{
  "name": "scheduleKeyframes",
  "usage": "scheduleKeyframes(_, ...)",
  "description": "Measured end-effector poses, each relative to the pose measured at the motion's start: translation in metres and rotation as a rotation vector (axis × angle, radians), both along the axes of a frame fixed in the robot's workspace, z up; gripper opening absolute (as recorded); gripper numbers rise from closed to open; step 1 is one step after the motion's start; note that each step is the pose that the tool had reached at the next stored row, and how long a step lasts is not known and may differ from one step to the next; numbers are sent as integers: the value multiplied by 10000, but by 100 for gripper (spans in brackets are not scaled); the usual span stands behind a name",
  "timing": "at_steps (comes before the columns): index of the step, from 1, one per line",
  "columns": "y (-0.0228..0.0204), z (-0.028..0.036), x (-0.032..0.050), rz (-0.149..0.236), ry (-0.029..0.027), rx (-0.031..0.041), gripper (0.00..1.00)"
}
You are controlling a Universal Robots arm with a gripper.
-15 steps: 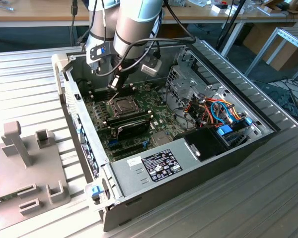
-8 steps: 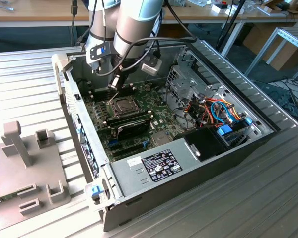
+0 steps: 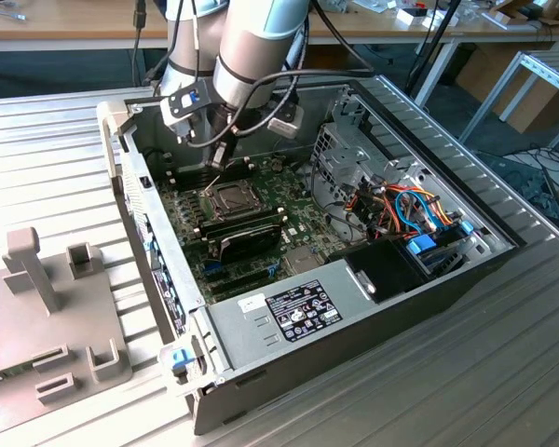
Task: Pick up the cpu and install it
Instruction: 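Close the cpu cover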
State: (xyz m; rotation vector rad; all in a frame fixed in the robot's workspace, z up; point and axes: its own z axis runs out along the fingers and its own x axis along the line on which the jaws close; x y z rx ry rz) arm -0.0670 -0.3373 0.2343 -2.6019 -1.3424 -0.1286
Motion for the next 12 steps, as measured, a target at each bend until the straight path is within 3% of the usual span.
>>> scheduleKeyframes(3,0,0,0,542,-1,-1,11)
scheduleKeyframes(5,0,0,0,1274,-1,-1,11)
scheduleKeyframes(8,0,1,0,1970,-1,4,11)
scheduleKeyframes(12,0,0,0,2979,-22,163,11)
